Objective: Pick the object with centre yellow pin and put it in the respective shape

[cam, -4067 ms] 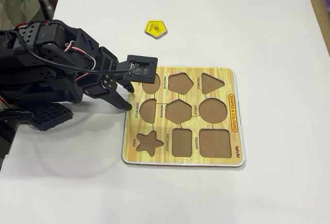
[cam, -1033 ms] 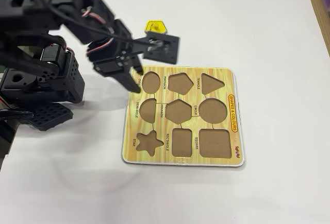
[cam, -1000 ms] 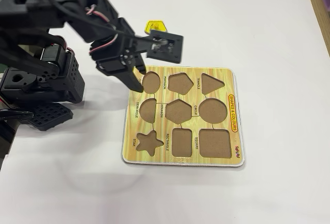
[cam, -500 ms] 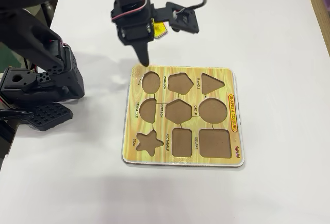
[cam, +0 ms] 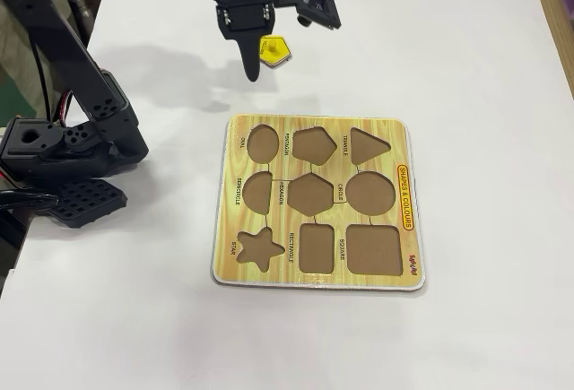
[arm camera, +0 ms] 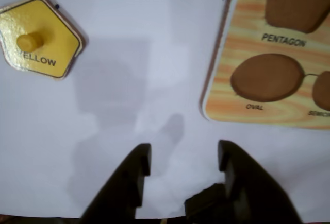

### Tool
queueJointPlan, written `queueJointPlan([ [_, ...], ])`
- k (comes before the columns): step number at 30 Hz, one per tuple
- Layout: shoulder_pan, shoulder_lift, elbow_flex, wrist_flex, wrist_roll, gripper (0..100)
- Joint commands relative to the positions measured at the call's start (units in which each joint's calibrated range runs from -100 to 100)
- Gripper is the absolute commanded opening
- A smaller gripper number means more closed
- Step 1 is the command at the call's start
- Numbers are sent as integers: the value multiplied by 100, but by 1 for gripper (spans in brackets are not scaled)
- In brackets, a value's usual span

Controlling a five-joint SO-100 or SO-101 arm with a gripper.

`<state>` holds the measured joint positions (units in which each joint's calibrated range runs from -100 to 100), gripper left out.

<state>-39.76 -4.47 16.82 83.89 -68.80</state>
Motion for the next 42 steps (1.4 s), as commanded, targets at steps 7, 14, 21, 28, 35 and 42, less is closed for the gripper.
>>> queueJointPlan([
  [7, -477, 723, -324, -1388, -730, 16],
  [14, -653, 1133, -351, -1380, -761, 16],
  [21, -936, 1443, -701, -1380, -761, 16],
  [28, -1503, 1417, -1025, -1388, -761, 16],
  [35, -1825, 1434, -1196, -1388, -761, 16],
  [42, -1845, 1535, -1304, -1388, -761, 16],
])
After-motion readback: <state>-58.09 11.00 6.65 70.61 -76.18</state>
